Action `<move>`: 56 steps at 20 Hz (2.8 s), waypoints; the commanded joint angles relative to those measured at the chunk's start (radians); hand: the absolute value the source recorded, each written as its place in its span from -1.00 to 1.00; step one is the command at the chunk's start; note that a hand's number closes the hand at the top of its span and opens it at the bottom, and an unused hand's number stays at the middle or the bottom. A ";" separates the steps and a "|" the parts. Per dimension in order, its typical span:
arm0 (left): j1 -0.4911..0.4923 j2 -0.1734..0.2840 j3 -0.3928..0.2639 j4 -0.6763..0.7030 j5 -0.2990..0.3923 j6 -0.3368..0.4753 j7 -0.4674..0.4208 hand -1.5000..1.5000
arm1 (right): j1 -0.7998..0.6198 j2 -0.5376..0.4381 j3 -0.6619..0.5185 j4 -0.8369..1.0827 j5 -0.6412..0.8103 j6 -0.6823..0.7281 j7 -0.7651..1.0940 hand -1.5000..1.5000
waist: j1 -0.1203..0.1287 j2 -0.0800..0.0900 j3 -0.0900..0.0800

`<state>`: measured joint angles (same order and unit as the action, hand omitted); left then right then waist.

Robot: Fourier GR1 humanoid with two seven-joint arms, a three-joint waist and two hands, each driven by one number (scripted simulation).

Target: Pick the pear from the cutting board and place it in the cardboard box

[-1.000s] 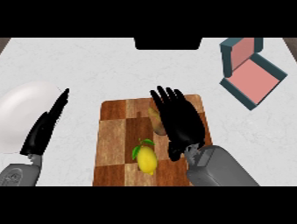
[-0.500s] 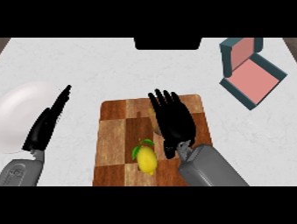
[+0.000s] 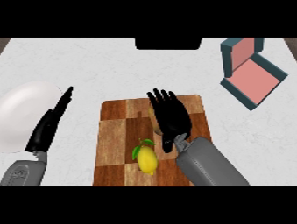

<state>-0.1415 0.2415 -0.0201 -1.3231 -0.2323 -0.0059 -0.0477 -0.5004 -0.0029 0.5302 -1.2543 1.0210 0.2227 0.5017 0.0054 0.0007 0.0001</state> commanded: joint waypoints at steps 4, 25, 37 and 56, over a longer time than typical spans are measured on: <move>-0.006 -0.011 0.018 -0.062 -0.003 -0.030 0.047 0.00 | -0.117 0.003 0.056 0.128 -0.122 -0.064 0.043 -1.00 | 0.005 0.000 0.000; 0.027 -0.025 0.037 -0.039 -0.043 -0.049 -0.005 0.00 | -0.122 0.003 0.125 0.326 0.093 -0.438 -0.108 1.00 | 0.008 0.001 0.000; -0.028 -0.029 0.053 -0.023 -0.035 -0.057 0.002 0.00 | -0.353 -0.055 -0.269 0.435 0.114 -0.298 0.295 1.00 | 0.038 0.026 -0.002; -0.047 -0.048 0.027 0.011 -0.058 -0.058 -0.003 0.00 | -0.946 -0.181 -0.448 0.872 0.334 -0.256 0.848 1.00 | 0.059 0.019 -0.002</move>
<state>-0.1951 0.1861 -0.0014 -1.3186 -0.2918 -0.0626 -0.0436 -1.3775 -0.1652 0.1040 -0.4317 1.3212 -0.0289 1.1416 0.0733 0.0224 -0.0025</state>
